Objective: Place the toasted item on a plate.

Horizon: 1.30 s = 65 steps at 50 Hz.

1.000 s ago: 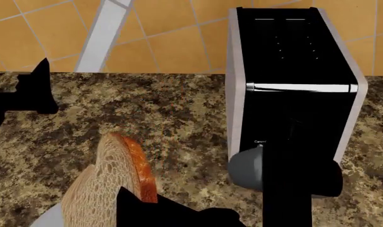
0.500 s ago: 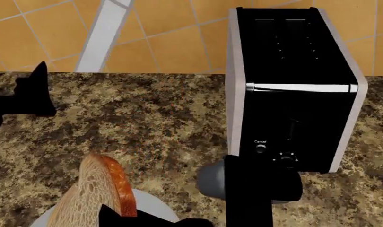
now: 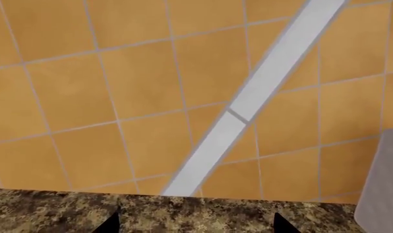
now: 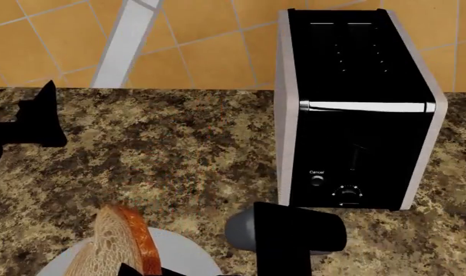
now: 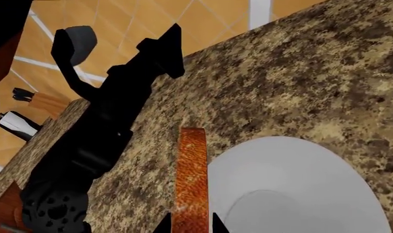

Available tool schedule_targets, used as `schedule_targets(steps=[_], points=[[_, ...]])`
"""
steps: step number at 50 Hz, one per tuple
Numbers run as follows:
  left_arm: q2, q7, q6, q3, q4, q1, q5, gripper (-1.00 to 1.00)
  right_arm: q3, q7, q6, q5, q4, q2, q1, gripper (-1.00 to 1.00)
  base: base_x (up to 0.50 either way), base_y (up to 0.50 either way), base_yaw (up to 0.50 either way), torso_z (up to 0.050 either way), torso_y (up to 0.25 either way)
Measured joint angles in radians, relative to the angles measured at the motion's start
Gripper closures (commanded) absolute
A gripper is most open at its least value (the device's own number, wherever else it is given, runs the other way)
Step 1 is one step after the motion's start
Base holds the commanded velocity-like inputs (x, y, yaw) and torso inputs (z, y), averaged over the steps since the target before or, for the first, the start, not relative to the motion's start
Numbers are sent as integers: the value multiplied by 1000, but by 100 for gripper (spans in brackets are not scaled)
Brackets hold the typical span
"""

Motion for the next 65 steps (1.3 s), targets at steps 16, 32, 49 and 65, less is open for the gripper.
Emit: schedule_targets(steps=[16,32,49,65], points=[[-1,-3,7,0,-6,5,-2,-100,-10,-58,20,-47,28,10,-48,100,0,0,0,0,0],[-5,-7,8,-3,-6,9,-9,-100,-21,-94,33,-77,47,17,-80,100,0,0,0,0,0],[-7,-8,14,-4,-12,13,-13,-100,-32,-121,43,-101,69,22,-100,100,0,0,0,0,0],[-8,-7,26,-2,-22,20,-12,-100,-37,-140,56,-124,76,27,-110,-100,0,0,0,0,0]])
